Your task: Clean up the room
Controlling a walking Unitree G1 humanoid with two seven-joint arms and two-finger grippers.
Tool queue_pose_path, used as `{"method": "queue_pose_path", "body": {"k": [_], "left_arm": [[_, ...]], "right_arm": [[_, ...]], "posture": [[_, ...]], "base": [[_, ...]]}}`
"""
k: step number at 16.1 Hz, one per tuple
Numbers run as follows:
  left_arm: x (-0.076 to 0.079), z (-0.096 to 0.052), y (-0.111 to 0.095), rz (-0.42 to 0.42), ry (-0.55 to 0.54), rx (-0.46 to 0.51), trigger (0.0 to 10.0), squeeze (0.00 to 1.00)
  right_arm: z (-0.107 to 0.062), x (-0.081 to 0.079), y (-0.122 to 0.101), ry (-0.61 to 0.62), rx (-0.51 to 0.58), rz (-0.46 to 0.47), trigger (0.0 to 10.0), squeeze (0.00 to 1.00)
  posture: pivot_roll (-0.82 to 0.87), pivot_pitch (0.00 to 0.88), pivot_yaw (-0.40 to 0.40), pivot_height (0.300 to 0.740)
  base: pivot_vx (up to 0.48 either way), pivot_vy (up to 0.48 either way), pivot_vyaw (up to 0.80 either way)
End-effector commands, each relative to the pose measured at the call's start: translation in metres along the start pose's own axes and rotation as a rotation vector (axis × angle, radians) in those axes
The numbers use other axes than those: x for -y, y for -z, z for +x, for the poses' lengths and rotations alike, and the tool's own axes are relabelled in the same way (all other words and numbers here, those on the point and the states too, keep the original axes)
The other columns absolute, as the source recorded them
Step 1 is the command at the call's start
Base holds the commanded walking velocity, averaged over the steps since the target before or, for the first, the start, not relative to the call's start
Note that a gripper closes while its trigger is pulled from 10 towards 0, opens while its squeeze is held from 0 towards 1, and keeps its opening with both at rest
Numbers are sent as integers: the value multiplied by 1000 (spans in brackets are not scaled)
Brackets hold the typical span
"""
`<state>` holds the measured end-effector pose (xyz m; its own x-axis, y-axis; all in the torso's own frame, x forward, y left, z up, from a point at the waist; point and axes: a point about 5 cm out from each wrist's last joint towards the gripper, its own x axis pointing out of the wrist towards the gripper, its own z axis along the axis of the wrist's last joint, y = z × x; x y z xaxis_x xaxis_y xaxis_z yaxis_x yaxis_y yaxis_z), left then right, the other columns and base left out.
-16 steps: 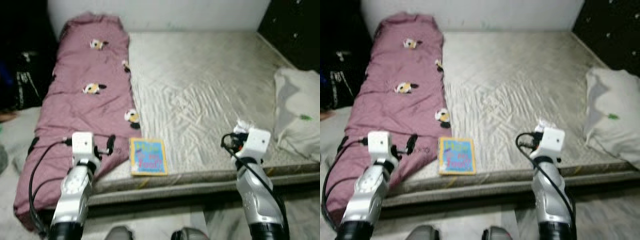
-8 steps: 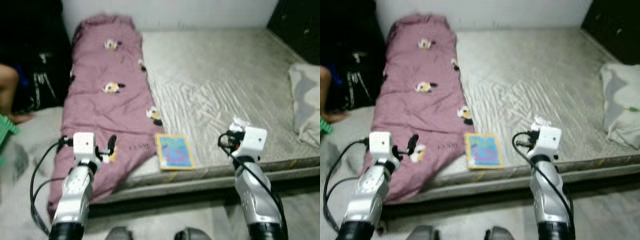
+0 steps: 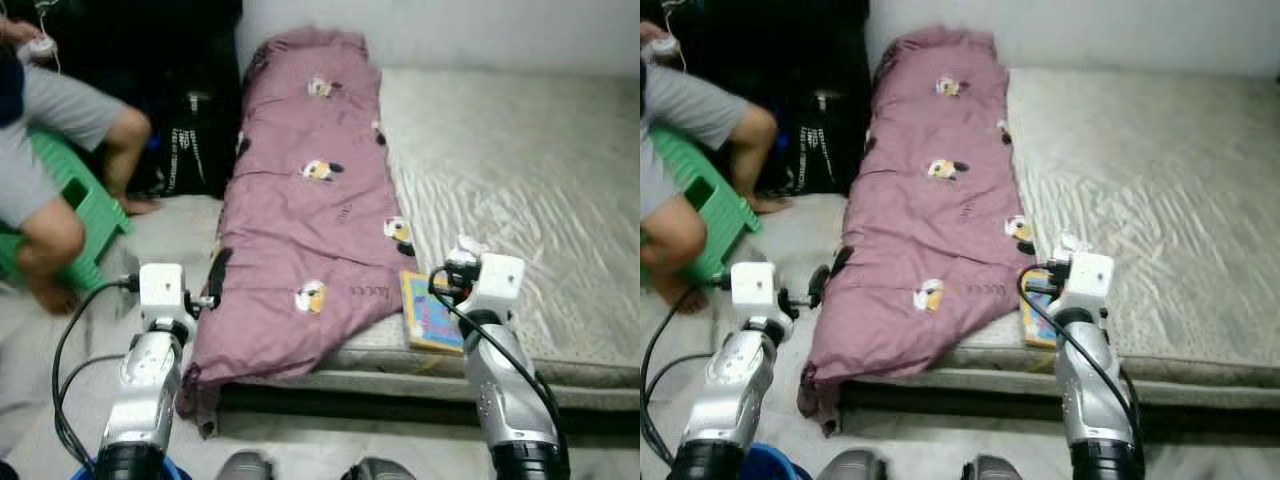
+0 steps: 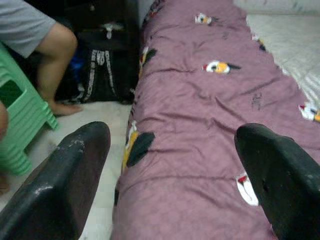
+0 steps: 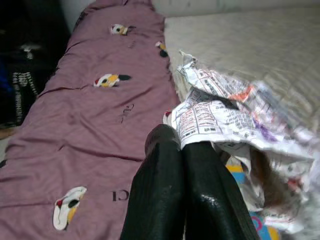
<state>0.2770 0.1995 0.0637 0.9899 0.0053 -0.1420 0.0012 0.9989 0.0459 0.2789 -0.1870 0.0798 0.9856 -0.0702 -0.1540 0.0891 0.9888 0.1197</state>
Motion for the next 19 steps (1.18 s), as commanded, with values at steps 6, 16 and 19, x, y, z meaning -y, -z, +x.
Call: {"method": "queue_pose_path", "body": {"k": [6, 16, 19], "left_arm": [[-33, 3, 5, 64, -53, -46, 10000, 0], [-18, -1, 7, -20, -22, -35, 10000, 0], [-14, 0, 6, -49, -20, -37, 10000, 0]], "right_arm": [[1, -2, -4, -11, 19, -14, 10000, 0], [3, -5, -5, -24, 20, -19, 10000, 0], [4, -6, -5, -28, 16, -17, 10000, 0]], "posture": [[-22, 50, -40, 740], [-18, 45, -40, 740], [-18, 55, -43, 740]], "base": [[0, 0, 457], [0, 0, 800], [0, 0, 800]]}}
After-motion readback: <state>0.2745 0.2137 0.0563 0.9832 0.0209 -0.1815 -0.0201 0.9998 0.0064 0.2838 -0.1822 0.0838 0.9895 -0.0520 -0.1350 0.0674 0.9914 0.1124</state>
